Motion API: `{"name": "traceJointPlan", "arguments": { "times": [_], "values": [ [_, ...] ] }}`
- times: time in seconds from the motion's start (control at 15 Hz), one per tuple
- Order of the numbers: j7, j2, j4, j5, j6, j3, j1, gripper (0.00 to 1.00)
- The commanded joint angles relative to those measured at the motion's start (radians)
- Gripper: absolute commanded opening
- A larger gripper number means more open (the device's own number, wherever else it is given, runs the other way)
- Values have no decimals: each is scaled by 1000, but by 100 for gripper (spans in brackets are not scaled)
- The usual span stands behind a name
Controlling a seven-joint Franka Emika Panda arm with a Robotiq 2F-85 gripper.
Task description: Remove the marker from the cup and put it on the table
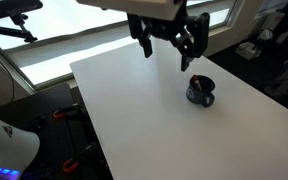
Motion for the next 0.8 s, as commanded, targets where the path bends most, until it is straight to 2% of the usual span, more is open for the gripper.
{"name": "traceJointPlan", "arguments": {
  "times": [0.0, 0.13, 0.2, 0.4, 0.73],
  "values": [
    [-91, 202, 103, 79, 149, -1, 26, 100],
    [-128, 299, 167, 149, 190, 8, 19, 100],
    [-87, 202, 84, 105, 166, 37, -13, 100],
    [-105, 303, 155, 132, 184, 49, -25, 100],
    [-120, 360, 189, 156, 213, 61, -40, 100]
  ]
}}
